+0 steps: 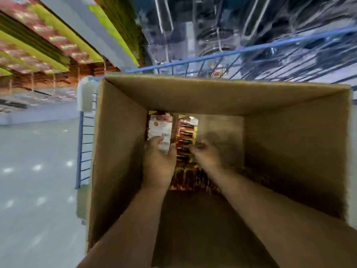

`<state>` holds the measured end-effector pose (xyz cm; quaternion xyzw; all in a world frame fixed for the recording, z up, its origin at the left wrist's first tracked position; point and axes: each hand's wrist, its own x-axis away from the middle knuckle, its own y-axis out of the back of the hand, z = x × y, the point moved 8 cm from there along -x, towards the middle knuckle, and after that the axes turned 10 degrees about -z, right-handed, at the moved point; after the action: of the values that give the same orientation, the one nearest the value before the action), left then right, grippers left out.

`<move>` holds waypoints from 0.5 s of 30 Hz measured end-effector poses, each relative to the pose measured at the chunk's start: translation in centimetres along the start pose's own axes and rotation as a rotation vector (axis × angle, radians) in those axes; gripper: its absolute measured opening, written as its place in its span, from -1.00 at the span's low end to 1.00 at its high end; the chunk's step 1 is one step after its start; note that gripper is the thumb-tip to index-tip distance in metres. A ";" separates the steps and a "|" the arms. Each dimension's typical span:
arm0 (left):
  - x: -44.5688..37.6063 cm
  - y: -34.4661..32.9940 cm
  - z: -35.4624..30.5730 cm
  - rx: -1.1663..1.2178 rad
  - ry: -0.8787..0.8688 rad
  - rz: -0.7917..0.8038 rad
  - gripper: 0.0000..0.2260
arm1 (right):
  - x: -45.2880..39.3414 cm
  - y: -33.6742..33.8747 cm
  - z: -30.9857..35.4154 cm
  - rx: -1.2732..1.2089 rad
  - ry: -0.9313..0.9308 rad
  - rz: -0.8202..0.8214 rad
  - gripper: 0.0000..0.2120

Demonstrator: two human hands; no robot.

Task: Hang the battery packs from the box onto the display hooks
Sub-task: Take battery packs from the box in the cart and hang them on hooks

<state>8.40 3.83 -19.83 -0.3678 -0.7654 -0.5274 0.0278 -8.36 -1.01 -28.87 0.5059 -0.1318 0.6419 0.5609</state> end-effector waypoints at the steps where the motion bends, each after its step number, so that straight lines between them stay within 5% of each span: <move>1: -0.7 -0.9 0.6 -0.057 -0.002 -0.010 -0.56 | -1.1 -1.0 -0.7 0.013 -0.014 -0.010 -0.67; 9: -3.6 -5.4 3.7 -0.313 -0.019 -0.021 -0.46 | -5.8 -3.8 -3.2 0.010 -0.068 -0.170 -0.62; 15: -5.2 -7.0 5.1 -0.566 -0.061 -0.039 -0.19 | -6.1 -6.8 -3.1 0.005 -0.162 -0.304 -0.06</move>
<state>9.75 4.07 -29.82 -0.3618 -0.5949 -0.7094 -0.1090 -4.96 -0.01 -37.86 0.5713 -0.0968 0.5072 0.6380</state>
